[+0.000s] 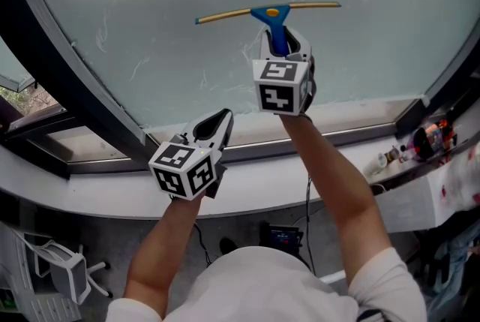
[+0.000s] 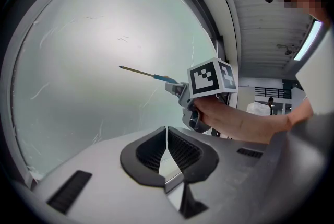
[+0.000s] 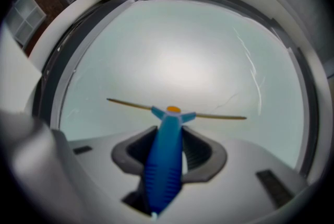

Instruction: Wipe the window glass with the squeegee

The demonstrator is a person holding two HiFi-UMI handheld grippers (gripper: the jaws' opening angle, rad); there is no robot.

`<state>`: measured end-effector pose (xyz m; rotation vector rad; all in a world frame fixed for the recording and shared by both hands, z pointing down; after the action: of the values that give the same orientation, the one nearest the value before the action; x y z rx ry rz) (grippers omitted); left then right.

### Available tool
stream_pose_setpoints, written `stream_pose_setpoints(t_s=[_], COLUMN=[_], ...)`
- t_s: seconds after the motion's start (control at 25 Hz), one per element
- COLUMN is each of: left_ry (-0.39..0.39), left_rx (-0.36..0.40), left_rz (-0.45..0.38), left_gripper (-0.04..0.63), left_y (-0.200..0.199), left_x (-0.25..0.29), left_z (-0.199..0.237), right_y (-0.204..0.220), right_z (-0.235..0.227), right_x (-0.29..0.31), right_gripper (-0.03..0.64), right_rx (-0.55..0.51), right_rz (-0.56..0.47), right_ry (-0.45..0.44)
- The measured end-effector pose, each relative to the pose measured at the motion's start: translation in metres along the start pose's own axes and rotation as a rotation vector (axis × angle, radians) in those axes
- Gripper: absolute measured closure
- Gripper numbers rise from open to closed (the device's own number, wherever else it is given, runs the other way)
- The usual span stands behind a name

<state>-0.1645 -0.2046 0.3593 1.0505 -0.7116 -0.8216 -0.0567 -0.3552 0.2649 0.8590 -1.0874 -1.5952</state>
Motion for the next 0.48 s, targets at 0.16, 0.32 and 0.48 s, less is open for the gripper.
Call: stream_pose_setpoints(t_s=[0.16,0.32,0.48], left_ry=[-0.003,-0.005,-0.006], left_rx=[-0.007,-0.014,-0.023], left_rz=[0.012,0.025,0.04], left_gripper=[0.561,0.561,0.562], left_y=[0.006,0.012,0.02], left_x=[0.002,0.003,0.006], left_z=[0.002,0.002,0.003], right_y=[0.006,0.017,0.031], right_z=[0.002,0.006,0.011], right_x=[0.0,-0.003,-0.004], right_gripper=[0.462,0.462,0.462], right_rx=[-0.004,0.025,0.029], right_rz=[-0.005,0.018,0.043], right_ry=[0.0,-0.013,-0.023])
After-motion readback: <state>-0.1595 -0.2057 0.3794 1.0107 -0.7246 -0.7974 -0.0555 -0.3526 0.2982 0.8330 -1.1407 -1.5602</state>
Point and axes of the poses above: the fingertips, and each gripper's own axes: x forward along the fingers, z to its left, y out of its underside, the point moved 3 cm from there along -x, backward along the fingers, and after that the axes turned 6 degrees about -x, right-handed, at the moved point
